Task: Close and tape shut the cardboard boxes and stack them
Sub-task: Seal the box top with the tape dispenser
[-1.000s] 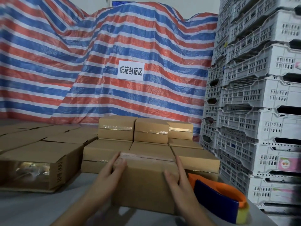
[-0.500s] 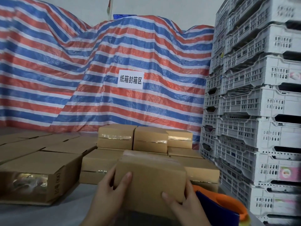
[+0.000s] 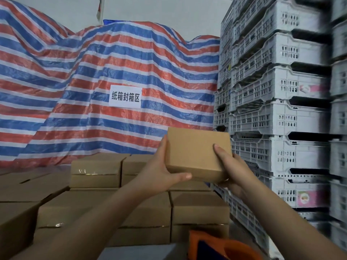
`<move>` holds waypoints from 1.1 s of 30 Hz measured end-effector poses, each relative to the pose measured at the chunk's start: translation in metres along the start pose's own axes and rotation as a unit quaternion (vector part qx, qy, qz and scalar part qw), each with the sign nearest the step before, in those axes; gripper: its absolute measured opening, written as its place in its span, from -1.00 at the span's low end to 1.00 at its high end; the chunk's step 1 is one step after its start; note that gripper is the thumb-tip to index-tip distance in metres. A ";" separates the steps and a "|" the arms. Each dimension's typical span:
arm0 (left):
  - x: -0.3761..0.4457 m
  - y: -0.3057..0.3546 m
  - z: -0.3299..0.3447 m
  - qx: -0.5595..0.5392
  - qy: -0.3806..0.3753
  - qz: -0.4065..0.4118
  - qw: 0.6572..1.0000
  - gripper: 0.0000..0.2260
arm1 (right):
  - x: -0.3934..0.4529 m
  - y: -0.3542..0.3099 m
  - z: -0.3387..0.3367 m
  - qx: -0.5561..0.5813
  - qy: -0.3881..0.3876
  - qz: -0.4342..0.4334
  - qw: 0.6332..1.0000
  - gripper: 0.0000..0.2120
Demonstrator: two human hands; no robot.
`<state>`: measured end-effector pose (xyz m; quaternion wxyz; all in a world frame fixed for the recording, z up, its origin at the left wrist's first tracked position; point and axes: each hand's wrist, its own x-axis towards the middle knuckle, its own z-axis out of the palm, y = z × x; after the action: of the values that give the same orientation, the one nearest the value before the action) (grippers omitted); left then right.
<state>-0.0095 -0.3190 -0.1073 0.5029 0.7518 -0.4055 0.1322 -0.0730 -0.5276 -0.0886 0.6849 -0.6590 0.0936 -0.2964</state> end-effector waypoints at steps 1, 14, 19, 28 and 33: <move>0.011 -0.004 0.004 0.048 -0.010 -0.001 0.999 0.08 | 0.013 -0.001 -0.002 -0.002 0.002 0.015 1.000 -0.33; 0.113 -0.093 0.041 0.398 0.008 -0.014 0.917 -0.32 | 0.130 0.053 -0.004 -0.066 -0.078 0.090 0.991 -0.90; 0.135 -0.116 0.046 0.454 -0.016 -0.013 0.891 -0.37 | 0.167 0.077 0.003 -0.071 -0.068 0.090 0.991 -0.72; 0.148 -0.129 0.047 0.487 0.008 -0.021 0.873 -0.46 | 0.185 0.105 0.014 -0.103 -0.045 0.101 0.989 -0.30; 0.151 -0.130 0.047 0.523 -0.007 -0.025 0.852 -0.53 | 0.188 0.102 0.022 -0.117 -0.058 0.101 0.986 -0.32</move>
<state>0.1729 -0.4105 -0.1216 0.0359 0.9146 -0.2613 0.3065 0.1191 -0.6131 -0.1348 0.6339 -0.7376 0.1541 -0.1744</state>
